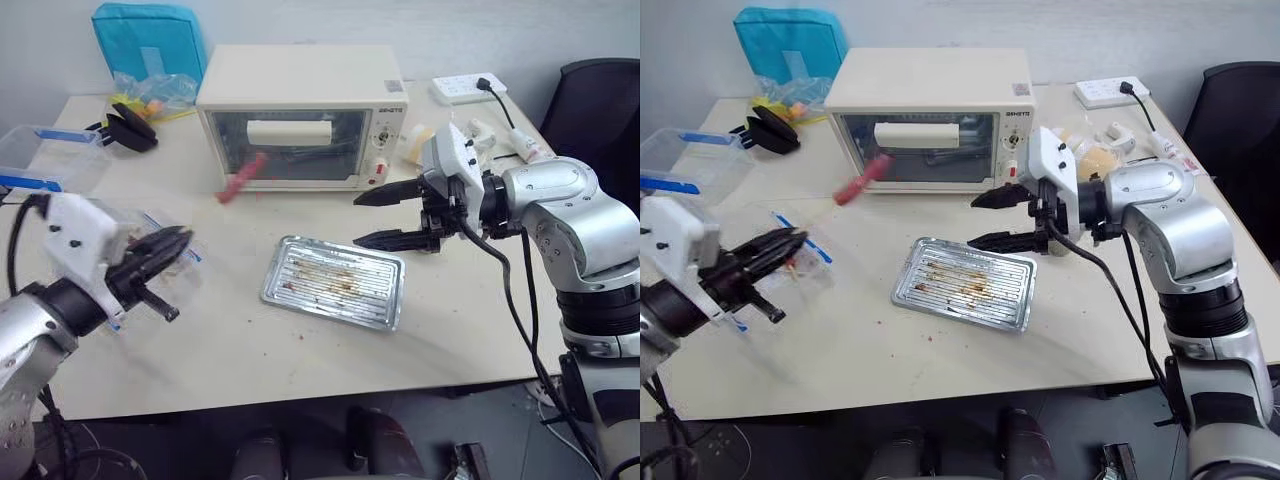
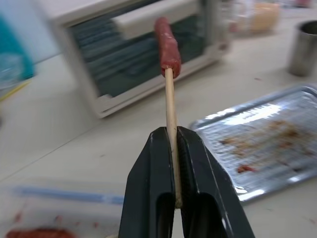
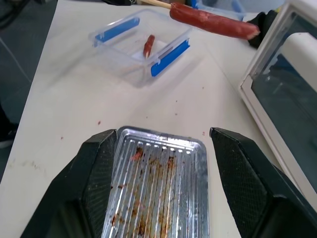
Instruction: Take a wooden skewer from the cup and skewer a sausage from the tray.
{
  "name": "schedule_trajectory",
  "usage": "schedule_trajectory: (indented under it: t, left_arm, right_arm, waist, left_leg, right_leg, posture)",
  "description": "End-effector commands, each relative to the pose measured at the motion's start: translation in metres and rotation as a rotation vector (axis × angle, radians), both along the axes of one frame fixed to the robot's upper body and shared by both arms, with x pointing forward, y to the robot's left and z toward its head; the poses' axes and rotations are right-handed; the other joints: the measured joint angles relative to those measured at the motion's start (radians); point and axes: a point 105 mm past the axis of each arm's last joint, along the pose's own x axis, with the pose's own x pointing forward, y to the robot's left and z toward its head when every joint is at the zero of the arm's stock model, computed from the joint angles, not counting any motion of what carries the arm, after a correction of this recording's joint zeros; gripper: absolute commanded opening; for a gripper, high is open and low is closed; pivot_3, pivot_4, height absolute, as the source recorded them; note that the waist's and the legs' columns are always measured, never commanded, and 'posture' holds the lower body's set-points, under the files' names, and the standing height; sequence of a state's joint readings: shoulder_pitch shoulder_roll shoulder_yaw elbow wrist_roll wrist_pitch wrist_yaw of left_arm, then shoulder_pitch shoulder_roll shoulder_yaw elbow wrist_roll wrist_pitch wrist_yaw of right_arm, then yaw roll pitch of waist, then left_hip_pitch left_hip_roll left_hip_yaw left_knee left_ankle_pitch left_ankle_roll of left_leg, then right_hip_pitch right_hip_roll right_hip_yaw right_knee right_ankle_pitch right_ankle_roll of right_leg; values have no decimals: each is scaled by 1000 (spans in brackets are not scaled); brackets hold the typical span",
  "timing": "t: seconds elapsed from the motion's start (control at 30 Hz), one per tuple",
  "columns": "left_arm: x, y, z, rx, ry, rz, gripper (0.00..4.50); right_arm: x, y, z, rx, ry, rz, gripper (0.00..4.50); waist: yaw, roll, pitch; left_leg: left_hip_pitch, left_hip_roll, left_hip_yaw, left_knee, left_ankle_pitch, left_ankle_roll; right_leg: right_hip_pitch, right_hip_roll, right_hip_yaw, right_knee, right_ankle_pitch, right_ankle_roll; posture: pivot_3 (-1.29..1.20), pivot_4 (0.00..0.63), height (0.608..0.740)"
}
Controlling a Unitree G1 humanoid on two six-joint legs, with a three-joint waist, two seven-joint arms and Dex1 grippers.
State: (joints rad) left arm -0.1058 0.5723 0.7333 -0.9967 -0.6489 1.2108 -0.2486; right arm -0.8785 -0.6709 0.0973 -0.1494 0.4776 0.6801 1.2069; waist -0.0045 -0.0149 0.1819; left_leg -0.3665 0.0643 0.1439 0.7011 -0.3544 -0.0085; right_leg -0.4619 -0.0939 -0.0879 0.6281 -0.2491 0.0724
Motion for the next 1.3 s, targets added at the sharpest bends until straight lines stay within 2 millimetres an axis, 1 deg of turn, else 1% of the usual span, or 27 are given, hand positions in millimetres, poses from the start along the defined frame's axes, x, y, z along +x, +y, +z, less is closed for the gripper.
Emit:
schedule_trajectory:
  t: [0.03,0.1,0.13,0.2,0.27,0.33,0.4,0.53,0.67,0.73,0.77,0.83,0.9,0.97,1.0,1.1,1.23,1.27,1.3]
  left_arm:
    - [-7,32,-7,-72,-58,341,0]
    - [-9,41,-19,-123,-47,466,0]
    - [-10,43,-21,-132,-45,494,0]
    - [-13,48,-35,-201,-20,604,0]
    - [-16,49,-50,-252,19,674,0]
    - [-16,47,-60,-271,56,700,0]
    - [-12,45,-64,-276,73,699,0]
    - [-5,49,-69,-322,95,726,0]
    - [1,49,-71,-337,102,734,0]
    - [4,49,-71,-348,103,744,577]
    - [6,50,-70,-349,100,744,784]
    - [11,49,-67,-346,84,731,1449]
    - [16,50,-61,-335,68,702,1950]
    - [19,50,-55,-318,52,659,2536]
    - [17,52,-46,-291,32,598,2853]
    - [11,54,-32,-247,21,458,2853]
    - [-14,74,-11,-166,45,315,2853]
    - [-32,94,-9,-136,75,328,2853]
    - [-50,108,-8,-132,113,328,2853]
  right_arm:
    - [0,2,15,83,-21,-15,3115]
    - [0,3,14,90,-16,-17,3115]
    - [-1,3,14,91,-15,-16,3115]
    - [-2,5,16,100,-12,-14,3115]
    - [-4,5,17,102,-10,-9,3115]
    - [-7,4,18,100,-11,-4,3115]
    - [-10,3,19,96,-11,-3,3115]
    - [-17,1,20,89,-10,4,3115]
    - [-20,0,20,86,-15,-2,3115]
    - [-20,0,20,84,-19,-10,3150]
    - [-20,-1,20,84,-20,-12,3150]
    - [-19,-2,20,86,-21,-19,3150]
    - [-19,-3,20,86,-20,-27,3150]
    - [-17,-6,19,77,-25,-37,3150]
    - [-17,-11,19,64,-25,-41,3150]
    - [-16,-21,17,37,-21,-43,3150]
    - [-13,-34,15,4,-1,-38,3150]
    - [-12,-37,14,-10,8,-29,3150]
    - [-11,-38,13,-22,11,-19,3150]
  waist:
    - [0,0,0]
    - [0,-1,0]
    - [0,-1,-1]
    - [2,-2,-1]
    - [2,-3,-2]
    - [2,-4,-3]
    - [3,-4,-3]
    - [2,-5,-3]
    - [2,-5,-3]
    - [2,-5,-3]
    - [2,-5,-3]
    - [2,-5,-3]
    - [2,-5,-3]
    - [2,-5,-3]
    - [2,-5,-3]
    - [0,-5,-3]
    - [-4,-6,-3]
    - [-4,-6,-3]
    - [-14,-7,-2]
  left_leg:
    - [1,0,-1,0,0,0]
    - [1,0,0,0,0,0]
    - [1,0,0,0,0,0]
    - [1,0,-1,0,0,0]
    - [1,-1,0,0,0,0]
    - [1,-1,0,0,0,1]
    - [1,-1,0,0,0,1]
    - [1,-1,0,0,0,1]
    - [1,-1,0,-1,0,1]
    - [1,-1,0,-1,0,1]
    - [1,-1,0,-1,0,1]
    - [1,-1,0,-1,0,1]
    - [1,-1,0,-1,0,1]
    - [1,-1,0,-1,0,1]
    - [0,-1,0,-1,0,1]
    - [-1,0,0,-1,0,1]
    - [-1,1,0,-2,0,1]
    - [0,1,0,-2,-1,1]
    - [0,0,0,-2,-1,1]
  right_leg:
    - [0,0,1,0,0,0]
    - [0,-1,2,0,0,0]
    - [0,-1,2,0,0,0]
    - [0,-1,2,0,0,0]
    - [0,-2,2,-1,0,0]
    - [0,-2,1,-1,1,0]
    - [0,-2,1,-1,0,0]
    - [0,-1,1,-2,0,0]
    - [0,-1,0,-2,0,0]
    - [0,-1,0,-2,0,0]
    - [0,-1,0,-2,0,0]
    - [0,-1,0,-2,0,0]
    - [0,-1,0,-3,0,0]
    - [0,-1,0,-3,0,0]
    - [0,-1,-1,-3,0,0]
    - [-1,-1,-2,-2,0,0]
    - [-2,-1,-2,-3,0,-1]
    - [-2,-1,-2,-3,0,-1]
    - [-2,-1,-2,-4,-1,-2]
  posture:
    - [0,150,740]
    - [0,150,740]
    - [0,150,740]
    - [0,150,740]
    - [0,150,740]
    - [0,150,740]
    - [0,150,740]
    - [0,150,740]
    - [0,150,740]
    - [0,150,740]
    - [0,150,740]
    - [0,150,740]
    - [0,150,740]
    - [0,150,740]
    - [0,150,740]
    - [0,150,740]
    - [0,150,740]
    - [0,150,740]
    - [0,150,740]
